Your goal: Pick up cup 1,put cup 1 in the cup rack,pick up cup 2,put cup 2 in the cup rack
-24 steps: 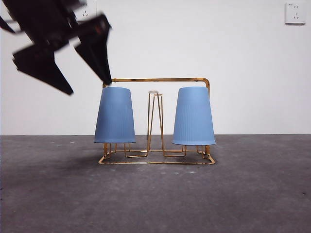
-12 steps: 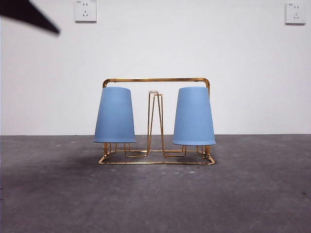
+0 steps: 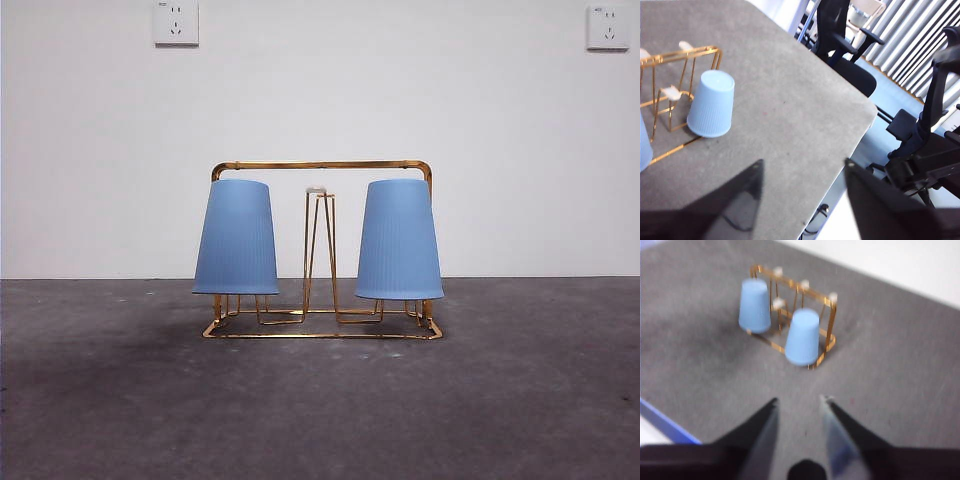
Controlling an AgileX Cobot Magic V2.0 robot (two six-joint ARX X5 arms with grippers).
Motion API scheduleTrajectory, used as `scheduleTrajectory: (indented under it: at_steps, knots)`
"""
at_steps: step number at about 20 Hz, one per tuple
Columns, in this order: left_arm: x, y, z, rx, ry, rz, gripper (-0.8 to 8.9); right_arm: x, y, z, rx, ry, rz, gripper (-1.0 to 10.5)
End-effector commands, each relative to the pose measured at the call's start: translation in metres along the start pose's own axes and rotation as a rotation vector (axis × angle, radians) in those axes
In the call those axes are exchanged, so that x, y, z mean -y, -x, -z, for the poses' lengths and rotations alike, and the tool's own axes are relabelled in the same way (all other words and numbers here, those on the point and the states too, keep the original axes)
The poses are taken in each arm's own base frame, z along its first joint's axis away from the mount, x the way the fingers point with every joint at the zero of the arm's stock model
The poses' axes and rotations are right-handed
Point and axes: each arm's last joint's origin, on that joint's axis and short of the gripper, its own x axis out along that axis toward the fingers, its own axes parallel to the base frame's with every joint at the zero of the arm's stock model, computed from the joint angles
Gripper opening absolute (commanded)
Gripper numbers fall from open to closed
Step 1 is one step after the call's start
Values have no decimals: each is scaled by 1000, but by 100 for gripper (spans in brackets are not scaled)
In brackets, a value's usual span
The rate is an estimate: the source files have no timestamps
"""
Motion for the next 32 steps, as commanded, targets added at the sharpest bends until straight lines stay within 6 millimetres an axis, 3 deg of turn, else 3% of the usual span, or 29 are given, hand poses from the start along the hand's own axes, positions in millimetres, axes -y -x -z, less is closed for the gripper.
scheduleTrajectory:
  at_steps: [1, 10, 24, 30, 32]
  knots:
    - [6, 7, -5, 26, -14, 13, -7, 0, -2, 3, -35, -40, 8, -9]
    - [17, 19, -19, 82, -52, 26, -4, 0, -2, 3, -42, -136, 11, 1]
    - [18, 19, -19, 79, -64, 31, -4, 0, -2, 3, -42, -134, 11, 1]
    - [14, 17, -30, 185, -349, -154, -4, 0, -2, 3, -42, -134, 11, 1]
    - [10, 18, -34, 223, -429, -291, -4, 0, -2, 3, -42, -134, 11, 1]
